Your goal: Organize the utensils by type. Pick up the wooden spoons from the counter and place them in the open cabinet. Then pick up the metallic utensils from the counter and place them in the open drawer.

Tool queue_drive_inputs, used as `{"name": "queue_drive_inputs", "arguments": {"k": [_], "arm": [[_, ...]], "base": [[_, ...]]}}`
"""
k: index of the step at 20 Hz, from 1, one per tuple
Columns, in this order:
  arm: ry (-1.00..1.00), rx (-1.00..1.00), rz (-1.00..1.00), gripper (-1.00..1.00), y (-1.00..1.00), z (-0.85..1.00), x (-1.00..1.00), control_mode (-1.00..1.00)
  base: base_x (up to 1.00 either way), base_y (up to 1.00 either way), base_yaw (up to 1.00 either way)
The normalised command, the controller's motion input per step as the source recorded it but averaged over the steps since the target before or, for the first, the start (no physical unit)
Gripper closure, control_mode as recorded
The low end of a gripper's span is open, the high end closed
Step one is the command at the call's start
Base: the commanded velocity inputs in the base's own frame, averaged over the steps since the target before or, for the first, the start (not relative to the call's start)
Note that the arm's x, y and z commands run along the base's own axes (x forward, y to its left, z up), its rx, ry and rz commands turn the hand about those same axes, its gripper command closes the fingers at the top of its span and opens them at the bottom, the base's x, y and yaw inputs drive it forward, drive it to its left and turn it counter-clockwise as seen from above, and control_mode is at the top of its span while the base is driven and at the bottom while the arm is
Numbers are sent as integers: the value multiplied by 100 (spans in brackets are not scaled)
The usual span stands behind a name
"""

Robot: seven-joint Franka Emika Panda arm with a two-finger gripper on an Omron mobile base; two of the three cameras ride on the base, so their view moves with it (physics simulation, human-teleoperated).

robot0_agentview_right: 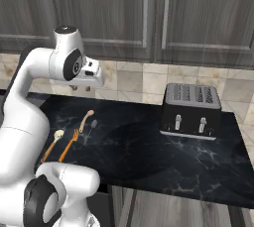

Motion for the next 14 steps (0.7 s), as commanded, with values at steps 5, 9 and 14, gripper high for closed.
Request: {"name": "queue_drive_inputs", "arguments": {"k": [5,9,14], "arm": [[2,0,0,-100,-1,-7,-12,-100],[7,-2,0,-100,0,-23,-33,-100],[1,0,0,-100,7,-28,-42,-100]], "base": [[0,0,0],[0,0,0],[0,0,0]]}}
